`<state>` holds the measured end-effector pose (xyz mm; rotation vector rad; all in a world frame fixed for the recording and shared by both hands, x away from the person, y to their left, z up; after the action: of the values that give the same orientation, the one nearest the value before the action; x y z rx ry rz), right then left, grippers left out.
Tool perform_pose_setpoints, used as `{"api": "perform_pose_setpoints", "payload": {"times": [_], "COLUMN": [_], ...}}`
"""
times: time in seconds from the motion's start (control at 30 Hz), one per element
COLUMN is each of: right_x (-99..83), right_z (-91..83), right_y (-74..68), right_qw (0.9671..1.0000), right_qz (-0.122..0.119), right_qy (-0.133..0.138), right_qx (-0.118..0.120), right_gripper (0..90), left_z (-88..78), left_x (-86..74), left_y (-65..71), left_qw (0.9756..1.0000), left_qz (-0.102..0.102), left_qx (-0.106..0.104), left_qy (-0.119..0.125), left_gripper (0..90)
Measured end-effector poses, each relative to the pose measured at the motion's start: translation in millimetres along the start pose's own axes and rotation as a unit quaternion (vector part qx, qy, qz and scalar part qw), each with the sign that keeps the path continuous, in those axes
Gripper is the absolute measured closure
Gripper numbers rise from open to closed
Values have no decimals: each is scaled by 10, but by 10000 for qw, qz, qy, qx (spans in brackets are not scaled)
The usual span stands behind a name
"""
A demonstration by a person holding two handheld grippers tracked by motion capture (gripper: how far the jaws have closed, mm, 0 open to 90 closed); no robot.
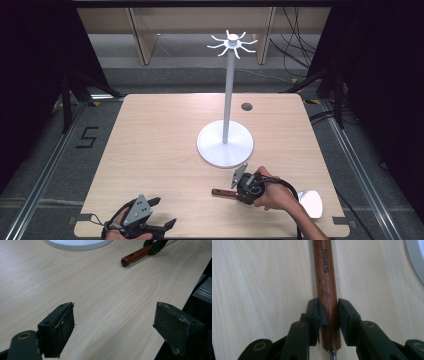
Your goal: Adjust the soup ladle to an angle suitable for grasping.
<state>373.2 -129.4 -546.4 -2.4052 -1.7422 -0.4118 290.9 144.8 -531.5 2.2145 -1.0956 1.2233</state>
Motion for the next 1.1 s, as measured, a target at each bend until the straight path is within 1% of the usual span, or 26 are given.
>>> {"api": "perform_pose_setpoints", "payload": {"times": [0.07,0.13,0.17,0.2,0.27,0.3,0.37,0.4,0.47,0.5,0.53,0.57,0.6,0.63,0.67,0.7,0.73,0.77,0.8,0.83,0.87,0.93,0.97,1.0,1.07,1.1], "right_x": [-3,8,17,25,30,25,20,13,25,28,5,5,26,26,26,18,17,18,23,23,29,32,36,22,49,49], "right_z": [-5,-3,-12,-22,-30,-47,-61,-66,-35,-11,-21,-21,-1,-3,-3,-9,-14,-16,-11,-11,-7,-6,2,-13,2,2], "right_y": [-10,10,23,31,49,44,75,55,70,78,49,49,61,62,62,65,52,54,57,57,61,68,70,58,68,68], "right_qw": [9999,10000,9999,10000,9999,9998,9994,9991,9996,9995,9989,9989,9994,9992,9992,9989,9987,9987,9989,9989,9990,9990,9991,9981,9990,9990], "right_qz": [90,29,40,35,31,163,111,232,38,-78,185,185,-3,-1,-1,17,124,108,64,64,51,13,-17,112,-49,-49], "right_qy": [-51,-66,-100,-67,-80,-98,-244,-306,-232,-251,-370,-370,-279,-331,-331,-402,-447,-459,-456,-456,-414,-425,-409,-588,-438,-438], "right_qx": [29,-49,-15,-8,-87,-96,-226,-193,-176,-159,-208,-208,-194,-210,-210,-224,-227,-218,-131,-131,-128,-101,-129,-137,-117,-117], "right_gripper": [722,726,731,734,737,739,738,737,737,738,739,739,739,739,739,740,740,740,739,739,740,739,739,739,739,739], "left_z": [-2,6,-10,-5,3,-2,-1,14,8,-11,-7,-4,-6,9,-8,11,0,-10,15,0,-1,-9,1,0,3,1], "left_x": [-11,-1,-7,-20,-15,-16,-11,-6,-17,-24,-5,0,-26,-22,-21,-4,-12,-24,-9,-22,-14,-9,-10,-22,-14,-10], "left_y": [9,11,-30,14,30,21,22,39,13,14,16,12,18,20,11,39,27,14,45,31,23,-23,11,29,25,25], "left_qw": [10000,10000,9997,9999,9999,9999,9999,9998,10000,9999,10000,10000,9999,9999,9999,9998,9999,9999,9998,9999,9999,9998,10000,9999,9999,9999], "left_qz": [-5,-38,212,-102,-125,-100,-120,-202,-46,-98,-71,-10,-109,-118,-45,-208,-122,-1,-196,-132,-116,154,-12,-143,-141,-134], "left_qx": [-13,-5,31,20,-20,4,-2,-5,10,12,-18,-21,11,10,29,-33,-10,-17,-38,-26,-5,25,-14,-26,6,-8], "left_qy": [-33,15,-94,-103,-23,-58,-48,34,-6,-121,-31,3,-98,-4,-94,27,-58,-139,13,-88,-57,-91,-35,-80,-49,-49], "left_gripper": [158,158,158,158,159,158,159,158,159,159,158,158,158,159,159,158,158,158,159,159,158,158,158,158,158,158]}}
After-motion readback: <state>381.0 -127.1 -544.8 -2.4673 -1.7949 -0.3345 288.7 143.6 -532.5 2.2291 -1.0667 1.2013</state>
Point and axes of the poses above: each handheld gripper's, and its own axes: z roughly forward along the jaws, x roughly out of its top, y roughly to its right, the point moved 7 cm from there along z, roughly forward along the jaws, and after that the axes turned 4 degrees about z, right-handed, at the moved point
